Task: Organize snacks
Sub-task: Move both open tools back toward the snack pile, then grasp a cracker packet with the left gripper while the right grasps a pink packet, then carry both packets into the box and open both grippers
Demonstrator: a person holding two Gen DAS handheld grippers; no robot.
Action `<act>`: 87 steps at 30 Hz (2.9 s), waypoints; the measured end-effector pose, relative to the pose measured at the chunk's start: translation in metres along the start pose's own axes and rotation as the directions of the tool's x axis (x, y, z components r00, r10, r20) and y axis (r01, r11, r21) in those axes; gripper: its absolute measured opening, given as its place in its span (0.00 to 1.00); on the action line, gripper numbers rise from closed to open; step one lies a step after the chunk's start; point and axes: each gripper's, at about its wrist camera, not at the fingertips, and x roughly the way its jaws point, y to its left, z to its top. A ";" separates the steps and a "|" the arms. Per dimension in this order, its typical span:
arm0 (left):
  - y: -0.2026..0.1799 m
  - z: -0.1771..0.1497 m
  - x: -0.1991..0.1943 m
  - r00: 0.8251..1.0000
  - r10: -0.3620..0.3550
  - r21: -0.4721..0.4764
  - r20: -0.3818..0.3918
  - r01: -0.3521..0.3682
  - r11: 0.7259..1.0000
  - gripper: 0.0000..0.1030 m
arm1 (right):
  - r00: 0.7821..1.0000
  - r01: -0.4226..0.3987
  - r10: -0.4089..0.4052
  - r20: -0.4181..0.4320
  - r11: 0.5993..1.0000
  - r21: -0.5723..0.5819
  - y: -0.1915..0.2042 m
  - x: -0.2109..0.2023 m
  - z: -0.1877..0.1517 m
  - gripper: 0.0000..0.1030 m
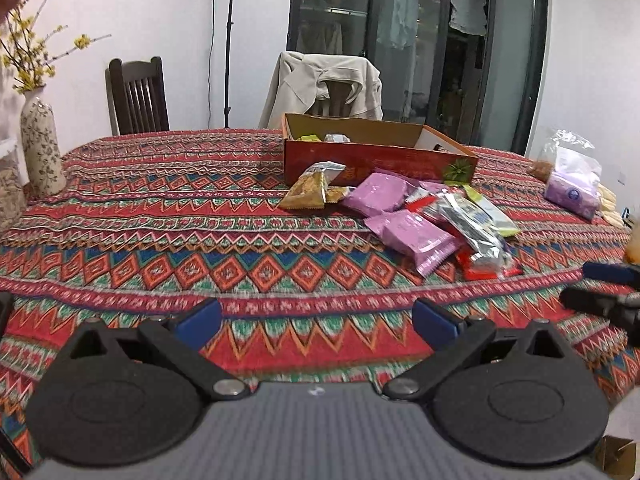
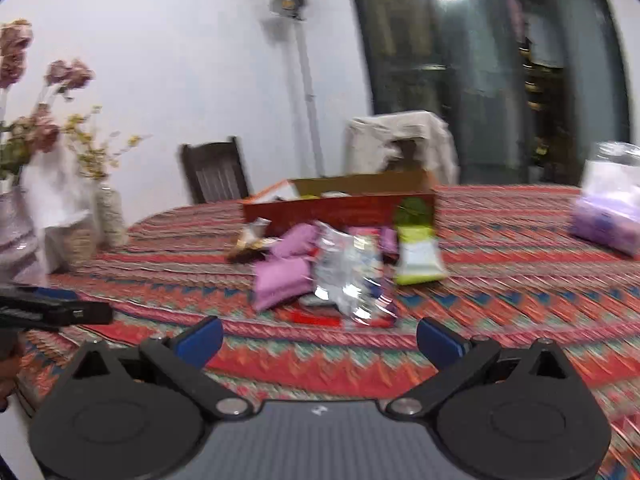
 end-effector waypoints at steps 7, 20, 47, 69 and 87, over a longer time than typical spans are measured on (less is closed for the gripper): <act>0.014 0.040 0.051 0.999 -0.035 0.033 0.004 0.035 0.999 1.00 | 0.996 -0.069 0.058 -0.074 0.986 -0.153 0.025 0.068 0.033 0.98; 0.028 0.106 0.195 0.988 -0.141 0.040 -0.057 0.143 0.989 0.82 | 0.981 -0.072 0.026 -0.191 0.969 -0.238 0.031 0.186 0.059 0.82; 0.045 0.017 0.043 0.989 -0.137 -0.239 -0.049 0.121 0.963 0.42 | 0.951 -0.220 0.177 -0.254 0.964 -0.151 0.052 0.113 0.015 0.59; -0.014 0.179 0.123 0.951 -0.306 -0.143 0.038 0.308 0.941 0.42 | 0.996 -0.087 0.088 0.018 0.994 -0.063 -0.057 0.089 0.131 0.59; -0.068 0.283 0.411 0.960 -0.040 -0.094 -0.276 0.014 0.995 0.44 | 0.949 0.165 -0.205 -0.237 0.970 -0.178 -0.138 0.358 0.228 0.59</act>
